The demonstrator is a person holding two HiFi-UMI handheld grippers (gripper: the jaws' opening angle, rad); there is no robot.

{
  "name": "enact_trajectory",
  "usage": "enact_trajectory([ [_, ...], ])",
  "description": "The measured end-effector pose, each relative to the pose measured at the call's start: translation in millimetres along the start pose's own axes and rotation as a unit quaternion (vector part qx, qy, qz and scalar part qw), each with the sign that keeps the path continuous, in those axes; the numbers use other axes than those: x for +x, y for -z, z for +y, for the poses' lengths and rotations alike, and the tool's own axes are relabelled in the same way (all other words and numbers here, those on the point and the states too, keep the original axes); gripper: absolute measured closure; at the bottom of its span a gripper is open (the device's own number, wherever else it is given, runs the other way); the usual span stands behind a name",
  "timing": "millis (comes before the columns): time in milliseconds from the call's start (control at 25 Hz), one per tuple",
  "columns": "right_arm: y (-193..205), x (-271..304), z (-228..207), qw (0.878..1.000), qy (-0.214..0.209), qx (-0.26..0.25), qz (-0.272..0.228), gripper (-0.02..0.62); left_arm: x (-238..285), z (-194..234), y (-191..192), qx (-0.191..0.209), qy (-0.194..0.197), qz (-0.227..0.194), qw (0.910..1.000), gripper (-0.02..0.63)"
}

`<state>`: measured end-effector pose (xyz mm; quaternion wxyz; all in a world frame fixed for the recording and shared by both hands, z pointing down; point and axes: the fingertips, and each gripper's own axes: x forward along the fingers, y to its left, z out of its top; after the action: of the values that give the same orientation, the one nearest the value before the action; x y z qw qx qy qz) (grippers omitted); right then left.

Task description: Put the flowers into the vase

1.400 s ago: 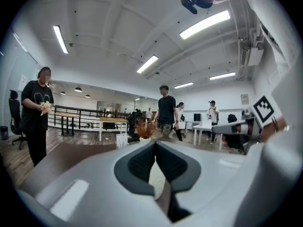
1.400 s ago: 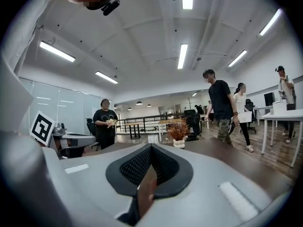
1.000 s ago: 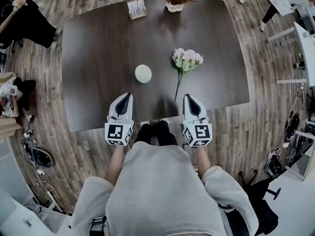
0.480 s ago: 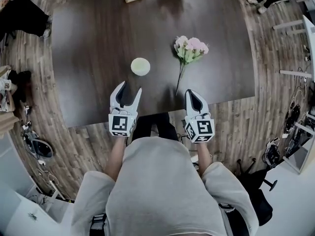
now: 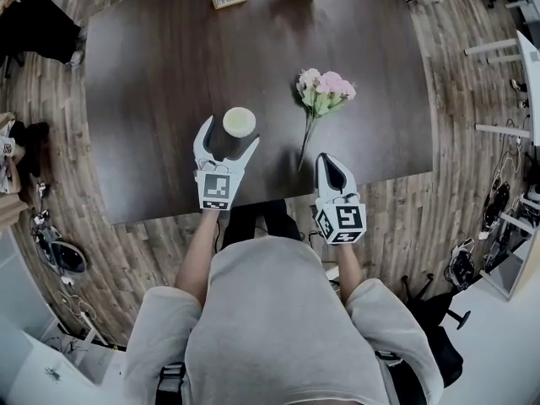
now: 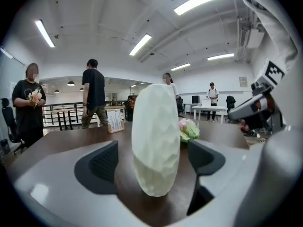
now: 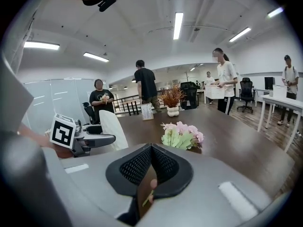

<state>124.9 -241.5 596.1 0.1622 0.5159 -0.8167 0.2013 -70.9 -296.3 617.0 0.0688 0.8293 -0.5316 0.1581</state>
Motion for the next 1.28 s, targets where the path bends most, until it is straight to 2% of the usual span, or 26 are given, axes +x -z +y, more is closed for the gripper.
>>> enact_trajectory([
  [200,3.8,6.8,0.7,1.000,-0.020,0.007,0.011,0.597,14.4,-3.2,6.1,0.013,0.004,0.009,0.9999,0.173],
  [280,6.7,10.3,0.7,0.999,-0.024,0.008,0.020,0.595,14.8,-2.6,5.7,0.013,0.003,0.007,0.9999,0.244],
  [320,7.8,12.2,0.4,0.999,-0.025,0.008,0.023,0.549,15.1,-2.1,5.0,0.012,0.004,0.005,0.9999,0.253],
  [480,17.4,24.9,-1.8,0.998,-0.028,0.015,0.048,0.468,16.1,0.2,3.7,0.009,0.009,0.002,0.9999,0.256],
  [600,34.9,39.7,-5.4,0.995,-0.030,0.036,0.093,0.406,12.8,-0.3,2.2,0.014,0.006,-0.001,0.9999,0.258],
  [760,64.6,63.4,-26.8,0.982,0.016,0.079,0.171,0.371,13.3,-3.0,1.9,0.012,0.007,-0.006,0.9999,0.258],
  [920,78.7,89.4,-44.3,0.965,0.051,0.105,0.237,0.365,14.8,-3.3,2.4,0.012,0.008,-0.006,0.9999,0.258],
  [1120,79.3,110.2,-56.1,0.954,0.064,0.115,0.268,0.382,13.6,-4.6,1.4,0.012,0.008,-0.005,0.9999,0.258],
  [1200,82.8,115.8,-59.7,0.952,0.074,0.114,0.276,0.414,13.3,-4.3,2.3,0.013,0.009,-0.005,0.9999,0.258],
  [1280,85.2,120.5,-64.1,0.951,0.085,0.109,0.278,0.479,13.8,-4.2,2.9,0.013,0.009,-0.004,0.9999,0.258],
])
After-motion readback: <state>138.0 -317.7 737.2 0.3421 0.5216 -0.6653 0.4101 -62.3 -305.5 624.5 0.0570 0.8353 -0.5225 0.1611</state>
